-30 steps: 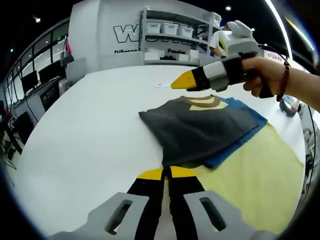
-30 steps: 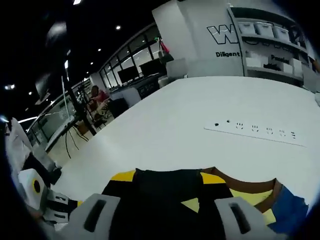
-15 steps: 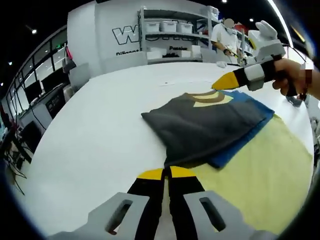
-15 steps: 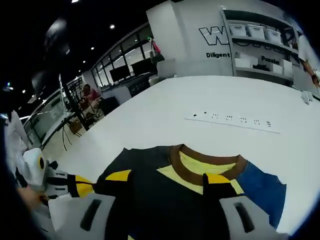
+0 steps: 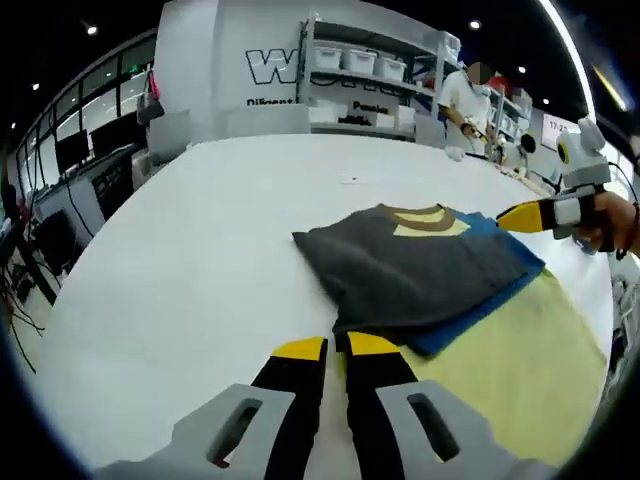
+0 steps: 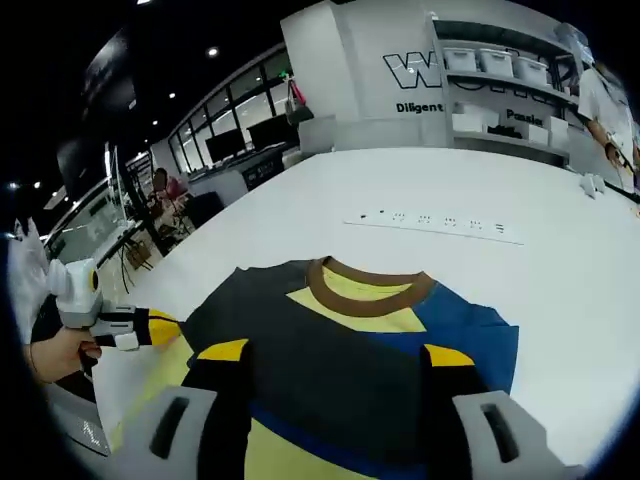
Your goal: Fold the garment on the visible template until the final outline fits inside the template.
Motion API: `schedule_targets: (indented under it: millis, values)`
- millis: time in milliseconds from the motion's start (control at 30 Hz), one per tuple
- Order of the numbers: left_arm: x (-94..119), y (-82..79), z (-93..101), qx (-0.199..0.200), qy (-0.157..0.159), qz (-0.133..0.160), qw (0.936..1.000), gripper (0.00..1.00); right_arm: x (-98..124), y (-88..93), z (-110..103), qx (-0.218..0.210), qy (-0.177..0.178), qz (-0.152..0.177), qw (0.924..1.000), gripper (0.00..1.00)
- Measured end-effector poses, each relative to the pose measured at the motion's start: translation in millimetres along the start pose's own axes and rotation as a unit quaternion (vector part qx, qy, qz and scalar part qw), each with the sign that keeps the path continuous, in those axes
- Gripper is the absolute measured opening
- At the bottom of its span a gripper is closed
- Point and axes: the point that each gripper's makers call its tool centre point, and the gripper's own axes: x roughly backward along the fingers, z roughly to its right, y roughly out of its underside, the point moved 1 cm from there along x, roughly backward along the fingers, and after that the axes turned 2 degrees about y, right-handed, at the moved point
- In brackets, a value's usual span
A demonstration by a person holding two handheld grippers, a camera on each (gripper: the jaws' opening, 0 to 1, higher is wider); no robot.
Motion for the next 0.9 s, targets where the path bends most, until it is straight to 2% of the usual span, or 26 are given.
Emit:
schedule_targets:
  millis: [133, 167, 233, 367, 533, 633, 700, 900]
  values:
    - [11, -6.1, 2.0, 0.006, 0.001, 0.006, 1.0, 0.2, 19, 2.2, 0, -0.01, 0.007, 0.007, 0.9999, 0.78]
    - [15, -8.8, 2.6, 0.023, -0.008, 0.013, 0.9996, 0.21, 26, 3.7, -1, -0.011, 0.007, 0.01, 0.9999, 0.8]
    - [22, -11.9, 7.9, 0.018, -0.003, 0.018, 0.9997, 0.23, 33, 6.7, -3, -0.01, 0.008, 0.013, 0.9998, 0.83]
    - [33, -13.6, 18.5, 0.028, 0.009, 0.02, 0.9994, 0.37, 52, 17.0, -10, -0.008, 0.005, 0.009, 0.9999, 0.9]
    - [43, -15.4, 30.1, 0.021, 0.02, 0.025, 0.9993, 0.51, 71, 27.9, -17, -0.018, 0.0, 0.008, 0.9998, 0.99]
    - [46, -15.3, 34.2, 0.02, 0.025, 0.024, 0.9992, 0.64, 77, 33.1, -19, -0.019, -0.001, 0.006, 0.9998, 0.99]
    - [59, -11.9, 42.5, 0.023, 0.037, 0.02, 0.9989, 0.72, 99, 49.2, -24, -0.015, 0.002, -0.001, 0.9999, 0.99]
    - [81, -6.8, 49.8, 0.017, 0.049, 0.018, 0.9985, 0.82, 123, 70.0, -26, -0.018, 0.01, -0.014, 0.9997, 0.99]
